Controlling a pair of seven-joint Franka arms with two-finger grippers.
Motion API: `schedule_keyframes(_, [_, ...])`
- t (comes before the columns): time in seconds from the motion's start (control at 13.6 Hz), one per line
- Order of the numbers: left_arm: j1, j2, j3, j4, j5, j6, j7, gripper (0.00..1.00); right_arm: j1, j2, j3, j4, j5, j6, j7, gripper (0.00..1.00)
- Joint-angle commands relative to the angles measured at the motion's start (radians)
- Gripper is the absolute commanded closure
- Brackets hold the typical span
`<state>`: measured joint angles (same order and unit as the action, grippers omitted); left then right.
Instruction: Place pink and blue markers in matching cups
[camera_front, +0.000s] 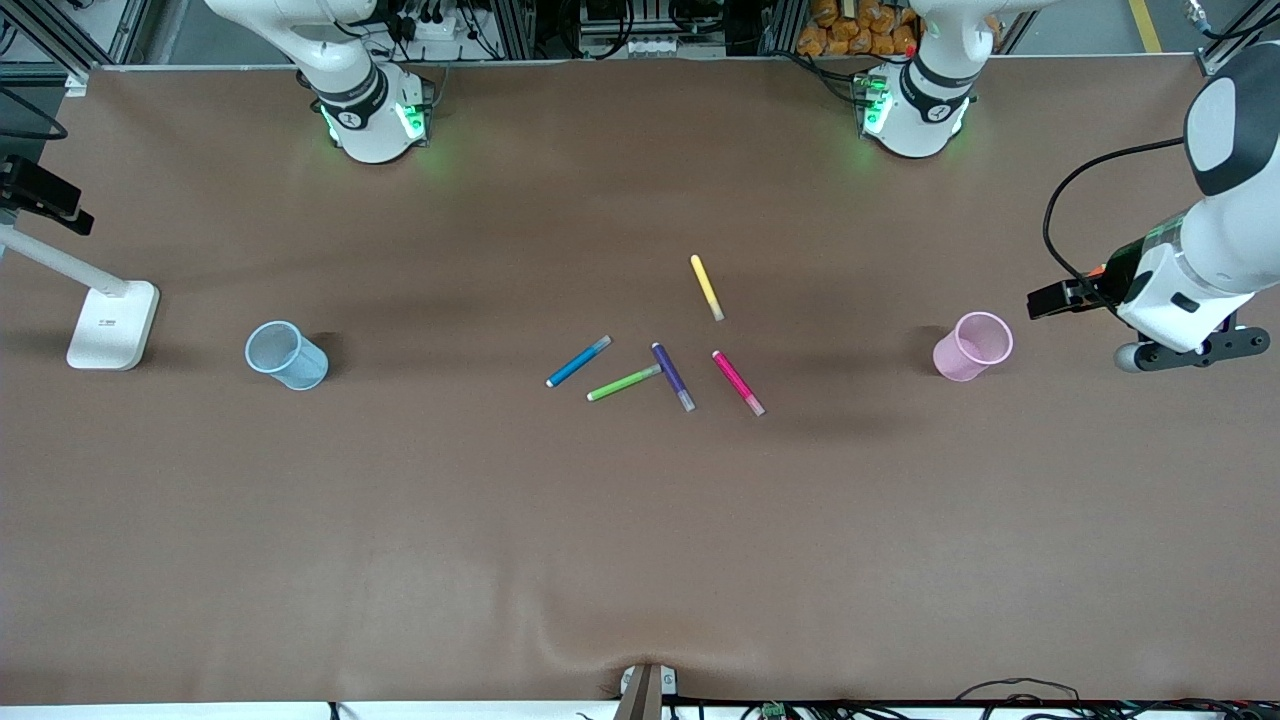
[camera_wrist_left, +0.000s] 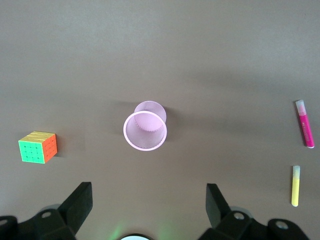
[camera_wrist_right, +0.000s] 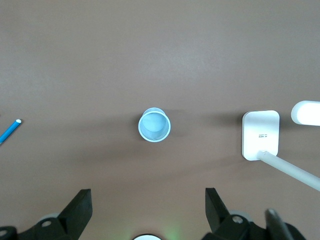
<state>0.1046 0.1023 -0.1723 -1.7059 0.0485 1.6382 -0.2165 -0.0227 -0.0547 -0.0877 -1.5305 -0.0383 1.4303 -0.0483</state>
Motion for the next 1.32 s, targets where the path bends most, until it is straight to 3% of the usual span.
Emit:
schedule_keyframes(0.0, [0.0,0.013,-0.001,0.0,-0.012,0.009,-0.009,0.0,-0.019,0.007,0.009,0.016,0.015,-0.007,-0.001,0.0])
schedule_keyframes(0.37, [0.006,0.039,-0.001,-0.034,-0.013,0.028,-0.009,0.0,-0.023,0.007,0.011,0.016,0.017,-0.004,-0.002,0.0])
schedule_keyframes(0.81, [-0.002,0.048,-0.004,-0.165,-0.094,0.182,-0.119,0.0,-0.025,0.007,0.009,0.015,0.017,-0.005,-0.004,0.0])
schedule_keyframes(1.25, [-0.02,0.149,-0.091,-0.176,-0.134,0.253,-0.286,0.0,-0.026,0.007,0.011,0.016,0.017,-0.004,-0.004,0.0])
